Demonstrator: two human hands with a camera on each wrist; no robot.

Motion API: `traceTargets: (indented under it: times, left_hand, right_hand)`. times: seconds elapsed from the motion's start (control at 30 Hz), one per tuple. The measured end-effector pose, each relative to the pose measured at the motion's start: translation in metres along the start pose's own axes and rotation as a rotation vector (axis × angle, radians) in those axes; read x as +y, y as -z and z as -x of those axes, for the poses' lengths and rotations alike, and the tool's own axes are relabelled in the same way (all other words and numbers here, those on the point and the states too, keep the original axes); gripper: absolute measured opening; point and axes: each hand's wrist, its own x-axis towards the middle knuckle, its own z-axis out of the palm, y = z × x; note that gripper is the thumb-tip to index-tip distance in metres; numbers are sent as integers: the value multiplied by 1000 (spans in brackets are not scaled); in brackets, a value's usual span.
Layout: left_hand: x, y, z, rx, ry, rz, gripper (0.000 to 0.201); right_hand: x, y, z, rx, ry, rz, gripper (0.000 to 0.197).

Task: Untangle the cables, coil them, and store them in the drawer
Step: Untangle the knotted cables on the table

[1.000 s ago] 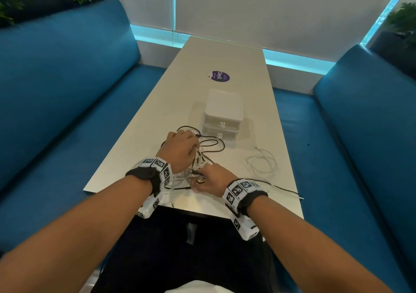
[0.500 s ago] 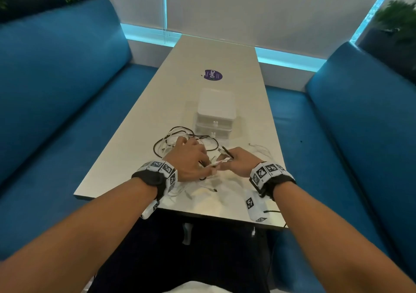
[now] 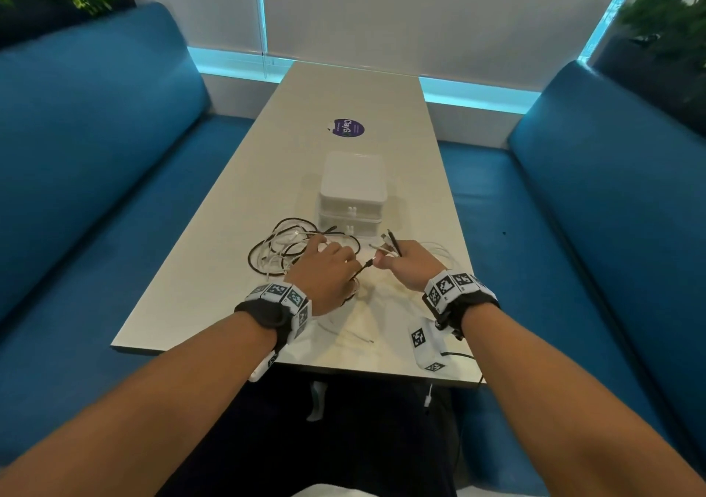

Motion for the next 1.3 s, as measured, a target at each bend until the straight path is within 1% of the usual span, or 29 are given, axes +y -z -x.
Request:
traceTargets:
  times: [0.03, 0.1, 0.17, 0.23, 0.37, 0.43, 0.5, 0.57, 0.67, 0.77, 0.83, 0.9, 0.97, 1.03, 1.13, 1.23, 1.3]
  left_hand:
    - [0, 0, -2, -22, -8, 0, 35]
    - [1, 3, -6, -46, 11, 22, 37]
    - [3, 3, -12, -64, 39, 21, 40]
    - [6, 5, -18, -69, 84, 42, 38]
    - [9, 3, -24, -22, 223, 187, 35]
    - [9, -2, -24, -14, 264, 240, 37]
    - [9, -6, -24, 6, 275, 269, 40]
    - [9, -8, -25, 12, 275, 298, 40]
    - [6, -11, -24, -18, 261, 320, 29]
    - [9, -8, -21, -91, 222, 220, 24]
    - [14, -6, -18, -123, 175, 95, 27]
    - [15, -5, -14, -129, 132, 14, 36]
    - [9, -7, -9, -124, 119, 8, 41]
    - [6, -7, -7, -129, 117, 15, 42]
    - [10, -5, -8, -164, 81, -27, 40]
    - [16, -6, -9, -175, 39, -76, 40]
    - [17, -8, -9, -169, 21, -88, 39]
  right_hand:
    - [1, 1, 0, 5, -6, -9, 15]
    - [4, 2, -3, 25, -30, -37, 11]
    - [6, 2, -5, 74, -51, -71, 12]
    - [7, -1, -7, 120, -74, -98, 18]
    - [4, -12, -5, 151, -129, -178, 48]
    - [5, -18, -5, 162, -145, -189, 52]
    - [4, -24, -4, 150, -145, -191, 47]
    - [1, -28, -2, 135, -111, -186, 40]
    - [-1, -29, -4, 143, -35, -159, 37]
    - [-2, -33, -8, 109, -16, -24, 38]
    - [3, -32, -13, 127, -66, 67, 30]
    - [15, -23, -17, 208, -163, 85, 29]
    - [27, -11, -15, 291, -224, 88, 32]
    - [33, -6, -12, 314, -224, 82, 34]
    - [31, -9, -11, 278, -135, -31, 34]
    - [29, -13, -11, 209, -28, -230, 36]
    - [21, -14, -7, 127, -10, -428, 30]
